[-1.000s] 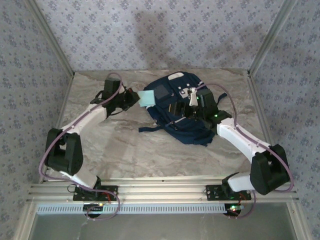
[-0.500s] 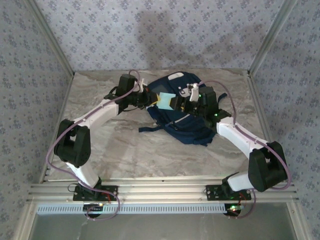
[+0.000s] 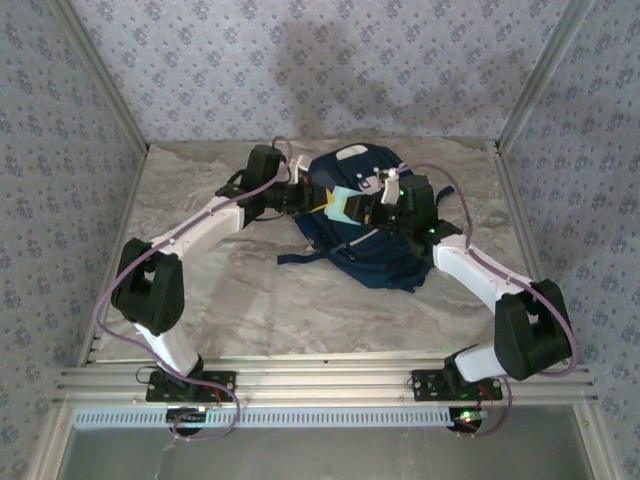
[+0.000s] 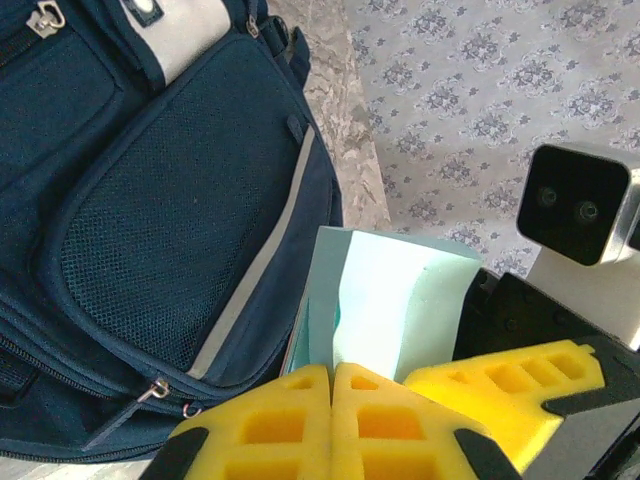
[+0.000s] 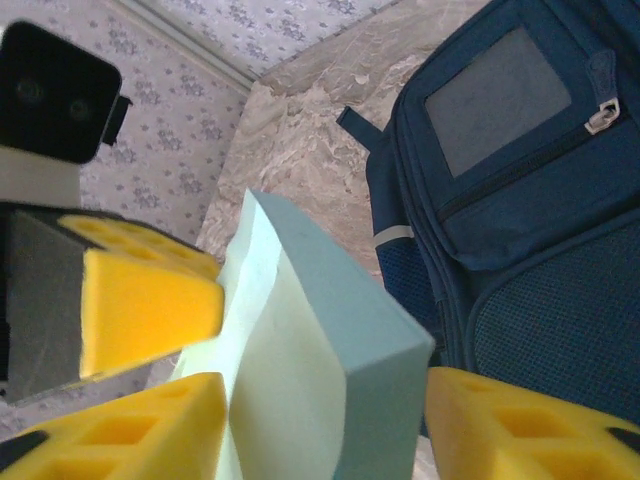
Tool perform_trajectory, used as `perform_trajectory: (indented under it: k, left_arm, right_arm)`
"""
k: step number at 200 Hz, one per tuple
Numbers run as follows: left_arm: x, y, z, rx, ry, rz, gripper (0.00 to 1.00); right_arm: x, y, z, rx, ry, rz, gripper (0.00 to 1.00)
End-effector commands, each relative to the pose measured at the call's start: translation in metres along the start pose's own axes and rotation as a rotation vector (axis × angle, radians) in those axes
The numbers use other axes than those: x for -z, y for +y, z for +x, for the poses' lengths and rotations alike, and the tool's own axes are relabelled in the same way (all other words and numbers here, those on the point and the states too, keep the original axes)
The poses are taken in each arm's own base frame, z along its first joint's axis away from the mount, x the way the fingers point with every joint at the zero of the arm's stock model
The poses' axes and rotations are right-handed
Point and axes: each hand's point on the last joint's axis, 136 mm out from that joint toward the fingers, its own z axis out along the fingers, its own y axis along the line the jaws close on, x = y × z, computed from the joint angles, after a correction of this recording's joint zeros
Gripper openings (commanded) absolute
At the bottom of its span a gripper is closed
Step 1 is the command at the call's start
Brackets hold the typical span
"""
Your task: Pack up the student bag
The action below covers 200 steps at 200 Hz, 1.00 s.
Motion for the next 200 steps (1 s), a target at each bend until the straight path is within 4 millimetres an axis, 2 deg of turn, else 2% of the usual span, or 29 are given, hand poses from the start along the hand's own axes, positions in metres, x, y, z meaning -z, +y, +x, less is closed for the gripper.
perform_trajectory:
  k: [1, 32, 76, 93, 103, 114, 120, 127, 142, 158, 178, 200]
  left_arm:
    - [-0.004, -0.006, -0.002, -0.029, 0.014, 0.014, 0.00]
    - [-0.008, 0.000, -0.001, -0.023, 0.017, -0.004, 0.00]
    - [-0.013, 0.000, 0.000, -0.025, 0.029, -0.009, 0.00]
    - [-0.014, -0.001, 0.001, -0.024, 0.032, -0.010, 0.01]
    - [-0.013, -0.002, 0.000, -0.024, 0.030, -0.010, 0.09]
    - [-0.013, -0.002, 0.001, -0.026, 0.035, -0.014, 0.31]
    - [-0.012, -0.002, 0.001, -0.025, 0.038, -0.018, 0.48]
    - [-0.011, -0.002, 0.002, -0.027, 0.043, -0.030, 0.63]
    - [-0.007, 0.003, 0.000, -0.044, 0.035, -0.081, 0.80]
    - [0.001, 0.008, -0.003, -0.081, 0.009, -0.146, 0.87]
    - [0.007, 0.017, -0.009, -0.152, -0.034, -0.258, 0.88]
    - [0.000, 0.022, -0.007, -0.238, -0.025, -0.363, 0.88]
  right_arm:
    - [0.006, 0.007, -0.005, 0.006, -0.012, -0.026, 0.50]
    - [0.016, 0.005, -0.007, 0.007, -0.030, -0.006, 0.41]
    - [0.016, 0.008, -0.006, 0.007, -0.026, -0.021, 0.13]
    - [0.016, 0.008, -0.006, 0.009, -0.023, -0.020, 0.10]
    - [0.017, 0.007, -0.006, 0.011, -0.023, -0.020, 0.09]
    - [0.017, 0.006, -0.006, 0.011, -0.023, -0.016, 0.08]
    - [0.018, 0.006, -0.006, 0.013, -0.024, -0.016, 0.08]
    - [0.019, 0.004, -0.007, 0.012, -0.024, -0.011, 0.07]
    - [0.023, 0.000, -0.007, 0.008, -0.028, -0.003, 0.07]
    - [0.033, -0.008, -0.008, 0.001, -0.036, 0.019, 0.07]
    - [0.052, -0.021, -0.011, -0.029, -0.059, 0.061, 0.07]
    - [0.080, -0.045, -0.010, -0.043, -0.078, 0.147, 0.07]
